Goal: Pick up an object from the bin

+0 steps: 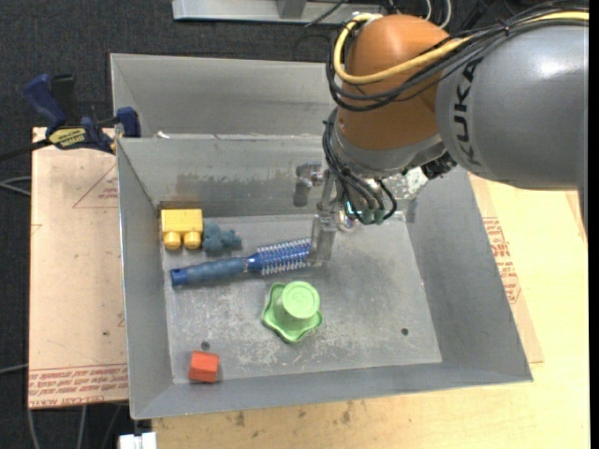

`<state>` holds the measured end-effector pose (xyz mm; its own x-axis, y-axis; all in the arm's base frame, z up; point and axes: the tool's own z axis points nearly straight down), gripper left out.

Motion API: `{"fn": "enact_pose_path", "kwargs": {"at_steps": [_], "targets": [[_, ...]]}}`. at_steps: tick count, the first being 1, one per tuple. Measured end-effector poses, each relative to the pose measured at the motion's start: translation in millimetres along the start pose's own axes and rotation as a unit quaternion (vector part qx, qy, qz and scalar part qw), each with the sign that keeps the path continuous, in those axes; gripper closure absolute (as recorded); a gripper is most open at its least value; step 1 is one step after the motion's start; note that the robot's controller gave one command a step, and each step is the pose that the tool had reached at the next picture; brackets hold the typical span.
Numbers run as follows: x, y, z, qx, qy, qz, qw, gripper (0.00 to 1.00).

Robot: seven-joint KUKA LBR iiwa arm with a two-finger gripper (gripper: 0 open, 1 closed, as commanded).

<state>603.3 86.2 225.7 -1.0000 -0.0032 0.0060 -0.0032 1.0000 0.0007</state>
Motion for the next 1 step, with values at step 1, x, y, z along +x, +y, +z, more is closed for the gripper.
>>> {"fn": "enact_pose_path", "kwargs": {"at_steps": [1], "targets": [[19.3, 27.4, 130.1, -0.001, -0.0023, 0.006, 1.0000, 0.00]]}}
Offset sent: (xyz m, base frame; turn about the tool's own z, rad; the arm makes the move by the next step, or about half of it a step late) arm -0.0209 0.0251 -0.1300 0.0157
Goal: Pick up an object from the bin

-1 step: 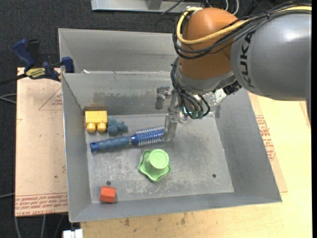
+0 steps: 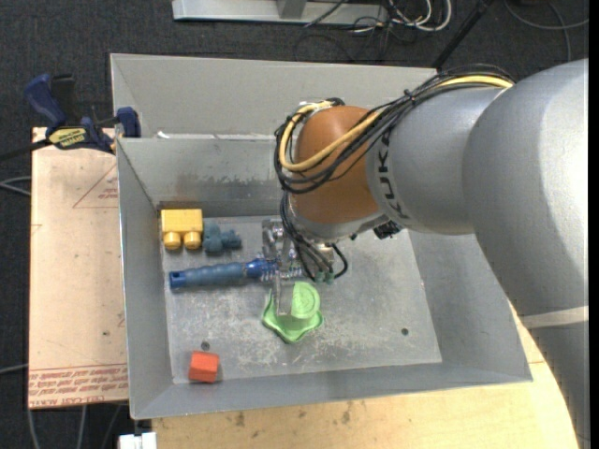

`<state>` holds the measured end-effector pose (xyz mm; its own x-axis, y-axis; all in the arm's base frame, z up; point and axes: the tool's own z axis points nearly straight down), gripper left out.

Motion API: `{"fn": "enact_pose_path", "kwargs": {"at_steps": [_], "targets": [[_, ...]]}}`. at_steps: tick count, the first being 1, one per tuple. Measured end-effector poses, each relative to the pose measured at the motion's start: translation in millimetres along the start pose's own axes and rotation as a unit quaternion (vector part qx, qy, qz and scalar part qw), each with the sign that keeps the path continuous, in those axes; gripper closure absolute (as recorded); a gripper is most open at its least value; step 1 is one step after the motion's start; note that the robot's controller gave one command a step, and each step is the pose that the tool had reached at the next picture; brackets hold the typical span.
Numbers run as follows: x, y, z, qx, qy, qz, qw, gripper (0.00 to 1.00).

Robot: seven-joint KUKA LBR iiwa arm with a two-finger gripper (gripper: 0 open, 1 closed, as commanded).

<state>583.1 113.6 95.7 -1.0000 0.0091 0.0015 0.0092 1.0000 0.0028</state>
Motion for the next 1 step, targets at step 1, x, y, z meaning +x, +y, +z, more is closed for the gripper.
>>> {"fn": "enact_pose_path", "kwargs": {"at_steps": [1], "targets": [[-16.7, 29.2, 26.6, 0.000, -0.0026, -0.026, 0.9997, 0.00]]}}
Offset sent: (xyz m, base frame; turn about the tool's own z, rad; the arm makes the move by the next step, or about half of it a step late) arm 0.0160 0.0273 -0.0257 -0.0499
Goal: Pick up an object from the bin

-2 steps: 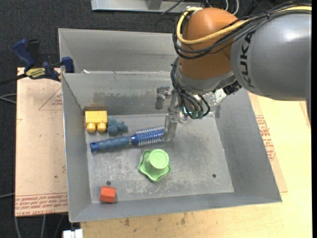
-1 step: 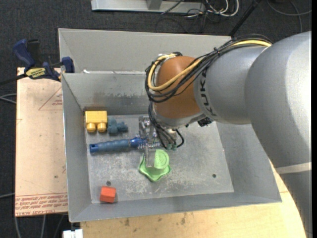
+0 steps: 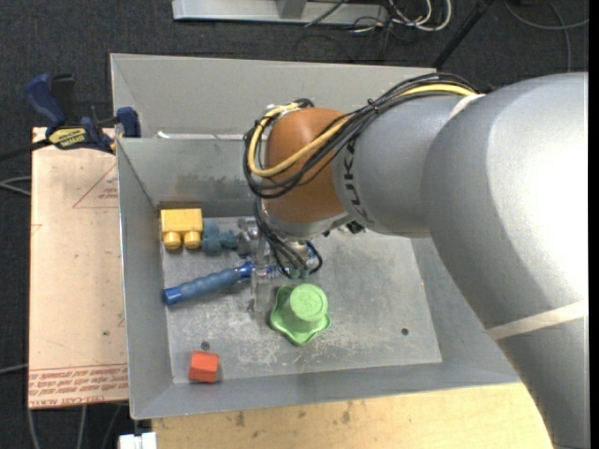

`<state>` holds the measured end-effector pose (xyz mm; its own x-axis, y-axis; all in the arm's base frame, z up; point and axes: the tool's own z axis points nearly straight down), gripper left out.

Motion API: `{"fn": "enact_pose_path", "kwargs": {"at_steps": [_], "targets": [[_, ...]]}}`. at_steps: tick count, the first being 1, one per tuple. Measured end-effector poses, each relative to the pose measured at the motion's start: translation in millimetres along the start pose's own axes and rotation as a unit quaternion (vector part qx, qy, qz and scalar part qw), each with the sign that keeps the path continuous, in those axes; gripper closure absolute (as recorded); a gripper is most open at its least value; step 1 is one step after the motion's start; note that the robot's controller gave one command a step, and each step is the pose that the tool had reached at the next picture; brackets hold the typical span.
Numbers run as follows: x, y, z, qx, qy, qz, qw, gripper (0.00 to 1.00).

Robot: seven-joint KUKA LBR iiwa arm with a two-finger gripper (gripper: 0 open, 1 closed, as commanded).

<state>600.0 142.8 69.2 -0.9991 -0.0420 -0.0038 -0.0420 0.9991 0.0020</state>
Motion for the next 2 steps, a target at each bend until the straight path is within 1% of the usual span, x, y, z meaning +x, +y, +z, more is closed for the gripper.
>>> {"fn": "enact_pose_path", "kwargs": {"at_steps": [1, 2], "targets": [[0.1, -1.1, -1.3, 0.000, 0.0006, 0.001, 1.0000, 1.00], [13.0, 8.6, -156.5, 0.000, -0.0026, -0.019, 0.9998, 1.00]]}}
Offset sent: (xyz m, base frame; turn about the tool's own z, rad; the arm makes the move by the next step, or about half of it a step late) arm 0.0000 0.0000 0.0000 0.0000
